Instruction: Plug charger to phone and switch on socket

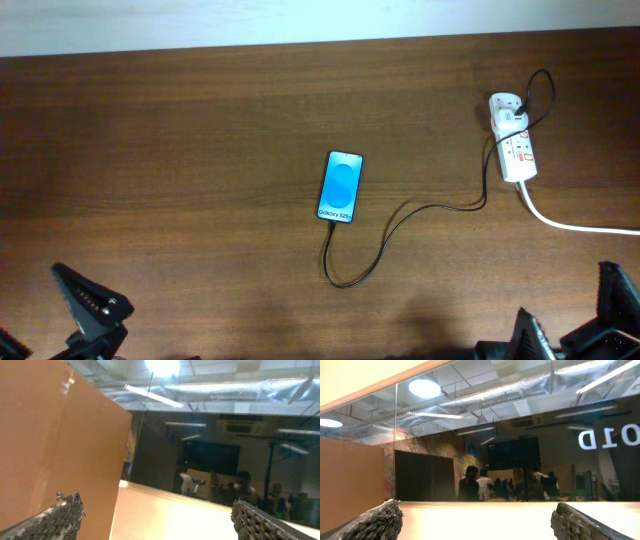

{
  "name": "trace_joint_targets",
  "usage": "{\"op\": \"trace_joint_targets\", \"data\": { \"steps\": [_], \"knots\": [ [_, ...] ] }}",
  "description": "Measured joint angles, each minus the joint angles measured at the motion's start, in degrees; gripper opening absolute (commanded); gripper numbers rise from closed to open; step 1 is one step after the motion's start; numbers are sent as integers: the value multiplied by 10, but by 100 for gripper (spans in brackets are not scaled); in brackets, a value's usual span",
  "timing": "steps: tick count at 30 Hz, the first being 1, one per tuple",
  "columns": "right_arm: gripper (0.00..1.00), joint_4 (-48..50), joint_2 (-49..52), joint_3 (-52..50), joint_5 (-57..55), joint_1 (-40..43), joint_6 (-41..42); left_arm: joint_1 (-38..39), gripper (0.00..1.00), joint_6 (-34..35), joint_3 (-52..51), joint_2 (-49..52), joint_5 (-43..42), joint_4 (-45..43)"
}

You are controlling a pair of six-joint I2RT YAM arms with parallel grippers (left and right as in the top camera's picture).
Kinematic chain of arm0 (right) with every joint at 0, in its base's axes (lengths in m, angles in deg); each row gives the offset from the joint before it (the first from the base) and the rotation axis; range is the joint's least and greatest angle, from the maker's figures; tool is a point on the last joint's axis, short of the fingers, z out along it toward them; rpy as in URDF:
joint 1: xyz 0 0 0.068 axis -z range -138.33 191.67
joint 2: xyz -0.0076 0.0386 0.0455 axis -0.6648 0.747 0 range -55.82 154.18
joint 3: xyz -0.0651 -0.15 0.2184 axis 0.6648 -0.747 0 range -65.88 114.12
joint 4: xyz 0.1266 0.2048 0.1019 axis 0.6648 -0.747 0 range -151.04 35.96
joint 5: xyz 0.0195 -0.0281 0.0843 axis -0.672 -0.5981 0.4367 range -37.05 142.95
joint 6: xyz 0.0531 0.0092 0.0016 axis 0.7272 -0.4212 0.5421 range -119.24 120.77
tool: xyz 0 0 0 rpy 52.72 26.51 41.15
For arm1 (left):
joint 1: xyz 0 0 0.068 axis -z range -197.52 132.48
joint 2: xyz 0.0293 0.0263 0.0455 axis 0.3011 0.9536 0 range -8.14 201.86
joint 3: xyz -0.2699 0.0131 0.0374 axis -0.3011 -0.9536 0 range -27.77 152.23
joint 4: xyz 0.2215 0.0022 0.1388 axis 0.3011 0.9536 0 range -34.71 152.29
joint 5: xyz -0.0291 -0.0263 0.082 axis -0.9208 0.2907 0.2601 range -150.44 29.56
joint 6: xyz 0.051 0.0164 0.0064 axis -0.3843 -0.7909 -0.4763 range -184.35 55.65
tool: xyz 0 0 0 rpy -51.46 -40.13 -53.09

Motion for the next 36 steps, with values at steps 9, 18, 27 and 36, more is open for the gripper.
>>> {"op": "trace_joint_targets", "data": {
  "steps": [9,18,27,36],
  "knots": [
    [99,7,-1,-11,-97,35,1,0,99,0,-1,0,-14,-30],
    [99,-19,-1,-278,20,35,2,0,100,0,-1,0,-16,-27],
    [99,67,-1,-413,24,35,2,0,99,0,-1,0,-16,-28],
    [99,57,-1,-466,10,35,-3,0,99,0,-1,0,-20,-26]
  ]
}}
